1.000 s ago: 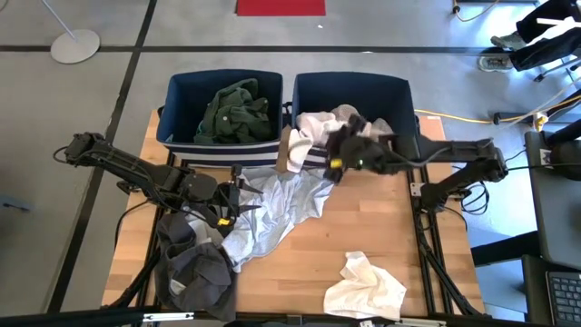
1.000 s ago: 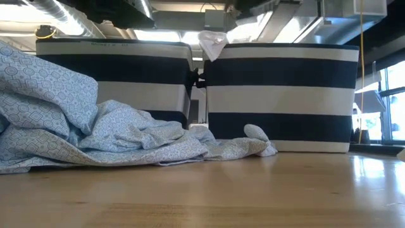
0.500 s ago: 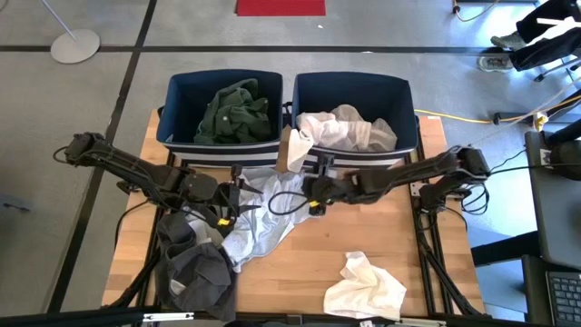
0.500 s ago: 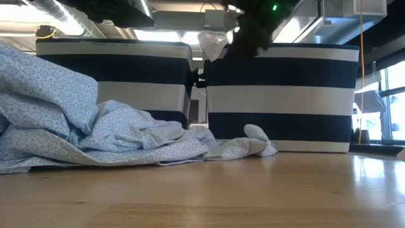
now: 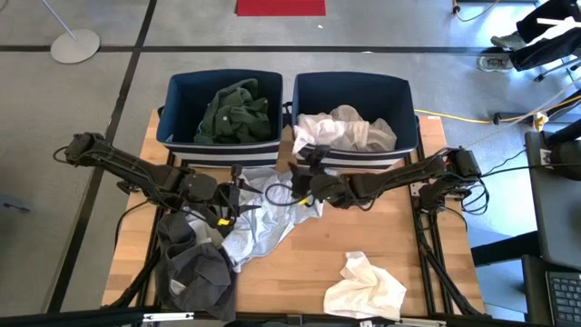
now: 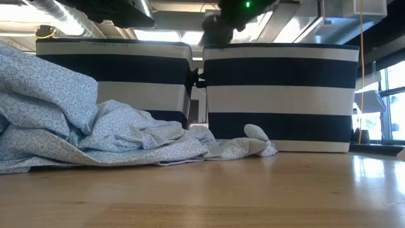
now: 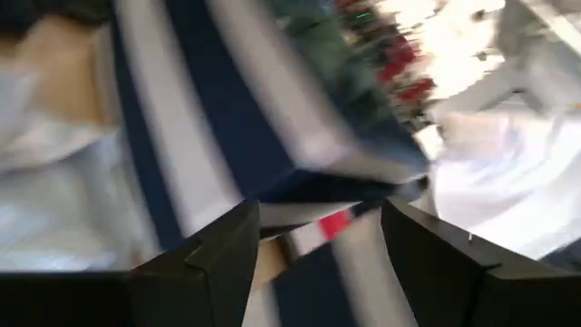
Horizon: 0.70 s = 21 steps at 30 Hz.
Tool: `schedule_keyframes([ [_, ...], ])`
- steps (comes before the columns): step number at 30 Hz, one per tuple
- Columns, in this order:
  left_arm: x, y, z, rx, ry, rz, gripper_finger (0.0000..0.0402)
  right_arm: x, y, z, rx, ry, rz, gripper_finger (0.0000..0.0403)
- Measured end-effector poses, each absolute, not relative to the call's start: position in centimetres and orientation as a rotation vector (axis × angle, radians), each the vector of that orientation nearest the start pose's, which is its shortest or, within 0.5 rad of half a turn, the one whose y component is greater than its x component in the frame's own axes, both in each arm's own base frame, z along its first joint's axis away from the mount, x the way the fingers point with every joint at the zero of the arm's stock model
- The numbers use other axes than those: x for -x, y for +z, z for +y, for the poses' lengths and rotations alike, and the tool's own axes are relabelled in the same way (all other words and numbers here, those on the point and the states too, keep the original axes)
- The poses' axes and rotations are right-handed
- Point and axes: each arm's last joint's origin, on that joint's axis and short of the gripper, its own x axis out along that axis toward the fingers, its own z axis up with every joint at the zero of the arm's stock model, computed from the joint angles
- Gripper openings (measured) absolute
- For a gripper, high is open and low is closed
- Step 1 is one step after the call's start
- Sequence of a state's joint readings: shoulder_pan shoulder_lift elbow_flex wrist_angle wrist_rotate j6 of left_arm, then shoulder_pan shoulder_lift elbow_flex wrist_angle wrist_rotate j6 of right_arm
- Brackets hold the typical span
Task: Sort clothes
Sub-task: Put the white dress into the right laundry bin, then put the white shorts into the right laundry bin
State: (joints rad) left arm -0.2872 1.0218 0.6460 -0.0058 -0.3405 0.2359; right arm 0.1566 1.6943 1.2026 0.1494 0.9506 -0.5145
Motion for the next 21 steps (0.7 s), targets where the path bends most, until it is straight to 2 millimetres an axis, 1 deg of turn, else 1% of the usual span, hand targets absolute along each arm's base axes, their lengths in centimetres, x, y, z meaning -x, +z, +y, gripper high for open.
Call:
schedule_keyframes([
  [3,-21.4,25.9,-5.3,-0.351,0.01,0.369,0.0172,-36.9,29.2,2.6,0.692,-0.79,0.478,0.0234],
  [6,-21.4,25.9,-5.3,-0.352,0.009,0.372,0.0172,-36.0,30.7,0.8,0.682,-0.868,0.484,0.0234],
  [8,-21.4,25.9,-5.3,-0.352,0.009,0.372,0.0172,-35.3,31.6,-0.5,0.645,-0.911,0.471,0.0234],
  [11,-21.4,25.9,-5.3,-0.352,0.009,0.371,0.0172,-34.2,32.4,-2.4,0.59,-0.953,0.481,0.0234],
  [15,-21.4,25.9,-5.3,-0.352,0.009,0.373,0.0172,-32.4,33.0,-4.7,0.485,-0.957,0.511,0.0234],
  [17,-21.4,25.9,-5.3,-0.352,0.009,0.373,0.0172,-31.4,32.9,-5.9,0.415,-0.924,0.545,0.0234],
  [21,-21.4,25.9,-5.3,-0.352,0.009,0.373,0.0172,-29.4,32.6,-8.1,0.178,-0.817,0.621,0.0234],
])
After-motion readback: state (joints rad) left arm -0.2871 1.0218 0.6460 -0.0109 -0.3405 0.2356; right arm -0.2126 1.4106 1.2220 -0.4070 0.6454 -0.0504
